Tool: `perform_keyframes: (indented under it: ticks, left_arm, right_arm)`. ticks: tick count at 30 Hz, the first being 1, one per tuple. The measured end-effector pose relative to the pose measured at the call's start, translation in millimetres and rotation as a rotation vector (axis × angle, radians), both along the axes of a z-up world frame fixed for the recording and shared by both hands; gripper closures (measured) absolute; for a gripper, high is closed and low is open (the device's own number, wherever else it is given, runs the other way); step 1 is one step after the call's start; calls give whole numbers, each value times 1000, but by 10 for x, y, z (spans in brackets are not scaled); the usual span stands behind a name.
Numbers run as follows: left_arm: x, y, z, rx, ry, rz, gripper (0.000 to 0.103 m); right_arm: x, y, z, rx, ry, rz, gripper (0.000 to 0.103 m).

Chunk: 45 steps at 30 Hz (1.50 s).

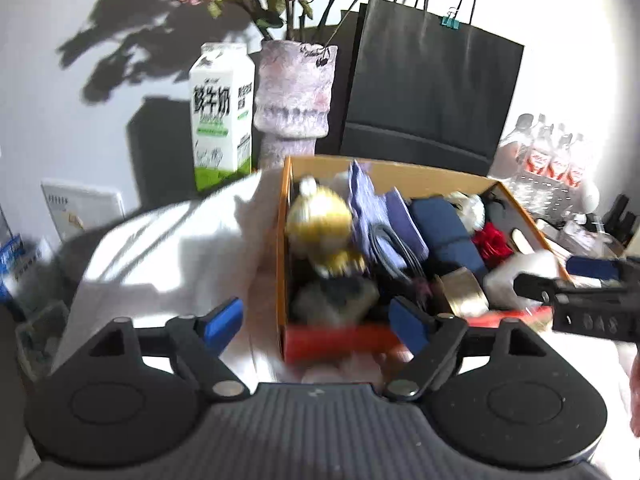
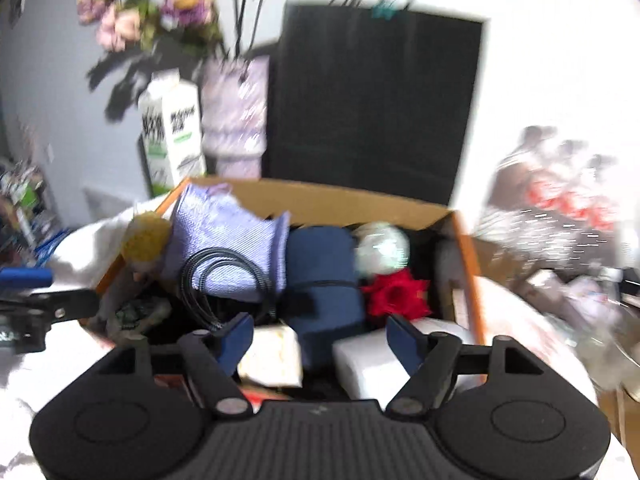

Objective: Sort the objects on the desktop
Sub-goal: 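Withdraw both tools from the box over the towel, then grasp the white round lid with the left tool while the right tool grasps the white round disc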

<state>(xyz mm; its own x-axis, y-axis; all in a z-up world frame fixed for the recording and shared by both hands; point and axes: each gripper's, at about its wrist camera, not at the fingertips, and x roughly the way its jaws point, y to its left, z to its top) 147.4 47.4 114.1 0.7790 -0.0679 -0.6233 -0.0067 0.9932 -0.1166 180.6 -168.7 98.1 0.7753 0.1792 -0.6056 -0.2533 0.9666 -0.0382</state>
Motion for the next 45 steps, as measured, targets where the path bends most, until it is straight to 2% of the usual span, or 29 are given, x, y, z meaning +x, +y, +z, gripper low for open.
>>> perform_keyframes:
  ticks: [3, 6, 8, 12, 18, 23, 30, 36, 39, 42, 45]
  left_arm:
    - [-355, -51, -71, -33, 11, -15, 19]
    - [-734, -192, -111, -1, 13, -38, 19]
    - [-1002, -300, -98, 21, -24, -67, 19]
    - [-1489, -444, -117, 21, -50, -77, 17]
    - [-2028, -576, -272, 31, -8, -57, 17]
    - [-2281, -629, -390, 23, 23, -66, 17]
    - [-2177, -622, -493, 34, 35, -31, 17]
    - [-1889, -650, -467, 41, -26, -55, 19]
    - [-1627, -649, -507, 55, -57, -74, 21]
    - [-1272, -602, -557, 71, -48, -71, 28]
    - [-878, -488, -576, 76, -56, -52, 29]
  right_arm:
    - [-505, -123, -70, 4, -48, 21, 21]
    - [-987, -172, -220, -22, -59, 39, 20]
    - [-1291, -213, -311, -43, -54, 52, 19]
    - [-1831, -333, -448, -36, -41, 73, 17]
    - [-2427, -569, -593, 14, -27, 62, 15]
    - [-2774, -659, -697, -3, -41, 62, 15]
    - [-2785, -734, -815, 6, -25, 50, 15]
    - [-2641, -886, -780, 29, -65, 6, 15]
    - [-2449, -917, -777, 23, -86, -5, 16]
    - [-2179, -895, -766, 17, -100, -4, 17]
    - [-1888, -829, -747, -8, -119, -8, 17]
